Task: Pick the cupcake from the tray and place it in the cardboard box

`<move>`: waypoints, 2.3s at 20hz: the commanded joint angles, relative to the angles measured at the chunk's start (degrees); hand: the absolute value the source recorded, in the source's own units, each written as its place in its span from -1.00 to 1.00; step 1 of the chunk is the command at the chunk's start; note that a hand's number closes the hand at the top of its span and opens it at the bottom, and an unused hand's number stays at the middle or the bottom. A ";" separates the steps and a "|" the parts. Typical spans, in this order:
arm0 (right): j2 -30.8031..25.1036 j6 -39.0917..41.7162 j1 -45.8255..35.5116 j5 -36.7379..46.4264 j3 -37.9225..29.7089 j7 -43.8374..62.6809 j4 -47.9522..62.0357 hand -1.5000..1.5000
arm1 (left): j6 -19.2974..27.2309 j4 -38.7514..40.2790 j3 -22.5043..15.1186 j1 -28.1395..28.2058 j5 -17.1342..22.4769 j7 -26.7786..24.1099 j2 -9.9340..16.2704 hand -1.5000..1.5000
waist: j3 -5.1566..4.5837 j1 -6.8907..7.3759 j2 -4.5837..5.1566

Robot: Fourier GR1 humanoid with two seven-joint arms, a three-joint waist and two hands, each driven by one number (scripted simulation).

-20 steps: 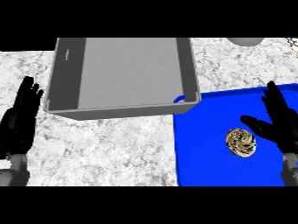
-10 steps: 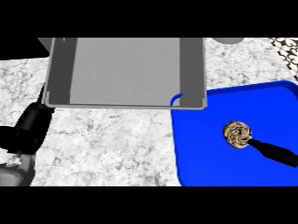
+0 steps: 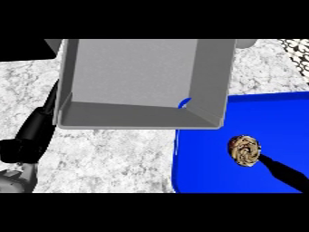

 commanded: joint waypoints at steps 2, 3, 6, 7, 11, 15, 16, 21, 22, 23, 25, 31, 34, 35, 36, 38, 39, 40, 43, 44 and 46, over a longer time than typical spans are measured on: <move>-1.73 13.59 1.72 2.15 4.14 15.34 -13.37 -1.00 | -1.73 2.95 -3.45 -0.42 -0.06 2.06 -1.75 0.00 | 0.01 0.48 1.41; -0.62 15.06 1.89 2.43 5.80 18.07 -16.56 -1.00 | -2.09 3.28 -4.37 -0.50 -0.08 1.24 -2.65 0.00 | 0.04 0.42 1.49; 1.03 21.72 1.13 1.98 7.64 28.85 -23.47 -1.00 | -3.03 1.70 -4.77 0.42 -0.09 1.08 -2.27 0.00 | 0.29 2.95 1.50; 1.29 23.69 1.27 1.63 8.74 30.96 -26.01 -1.00 | -3.64 3.29 -4.72 -1.42 -0.02 1.59 -2.37 0.00 | 0.32 2.53 1.67; 4.70 28.89 -2.44 1.63 8.68 40.64 -30.76 -1.00 | -5.88 6.13 -3.37 -3.73 1.18 0.36 -2.26 0.00 | 0.39 3.56 2.03; 8.09 31.90 -7.12 1.66 8.70 44.27 -30.12 -1.00 | -3.53 7.39 -6.24 -4.81 -2.03 1.75 -5.64 0.00 | 0.55 4.11 1.83; 10.47 31.62 -9.36 3.29 10.26 44.52 -26.15 -1.00 | -4.00 5.26 -5.89 -3.10 -1.05 1.36 -5.69 0.00 | 0.62 5.15 1.75; 15.41 32.95 -12.22 5.81 11.15 44.62 -18.56 -1.00 | -5.20 6.04 -5.04 -4.28 -1.54 1.55 -5.13 0.00 | 0.70 5.51 1.74; 16.26 33.67 -11.76 6.07 10.82 45.43 -19.51 -1.00 | -5.42 8.16 -4.58 -6.79 -0.86 1.92 -6.33 0.00 | 0.67 4.81 1.78; 15.44 37.00 -12.02 3.35 8.64 45.78 -21.51 -1.00 | -4.39 7.84 -5.23 -7.48 -1.96 3.63 -6.88 0.00 | 0.68 4.65 1.71; 18.76 33.18 -11.65 7.32 10.90 43.32 -15.03 -1.00 | -5.03 9.25 -5.21 -6.97 -2.40 1.16 -7.15 0.00 | 0.72 4.92 1.78; 23.21 36.23 -12.62 11.19 10.01 43.63 -15.92 -1.00 | -4.85 7.50 -4.93 -4.69 -2.89 1.56 -8.28 0.00 | 0.75 4.85 1.52; 24.08 36.08 -13.28 12.59 8.45 38.71 -12.50 -1.00 | -7.35 11.63 -2.70 -6.89 -2.93 -0.01 -7.52 0.00 | 0.79 4.66 1.61; 22.06 37.86 -13.68 10.05 3.97 36.54 -11.50 -1.00 | -6.11 7.69 -3.64 -5.60 -3.41 1.98 -7.94 0.00 | 0.81 4.88 1.56; 23.83 35.83 -10.89 12.55 7.12 35.86 -11.45 -1.00 | -6.05 7.94 -3.35 -6.12 -3.67 2.69 -8.29 0.00 | 0.82 4.67 1.52; 24.03 39.16 -10.56 12.49 6.28 36.85 -13.97 -1.00 | -4.77 9.22 -4.49 -5.71 -5.52 2.02 -9.90 0.00 | 0.80 4.46 1.51; 25.66 39.53 -12.39 12.62 6.05 37.46 -11.93 -1.00 | -7.50 13.01 -1.64 -5.97 -3.50 -2.34 -8.18 0.00 | 0.76 4.53 1.65; 25.58 39.51 -11.12 12.39 4.85 36.72 -13.00 -1.00 | -6.11 8.21 -2.78 -4.25 -4.75 0.42 -8.25 0.00 | 0.80 4.72 1.49; 28.63 39.46 -13.47 12.77 4.89 34.99 -7.99 -1.00 | -7.72 9.38 -2.19 -5.17 -3.76 1.00 -8.91 0.00 | 0.80 4.88 1.60; 29.73 39.12 -12.34 14.04 6.18 35.30 -8.68 -1.00 | -7.66 12.00 -1.53 -7.86 -4.77 0.55 -9.06 0.00 | 0.80 4.54 1.62; 28.75 39.79 -10.20 12.93 3.58 32.95 -8.19 -1.00 | -6.71 10.15 -2.35 -5.85 -5.49 0.50 -10.02 0.00 | 0.81 4.61 1.56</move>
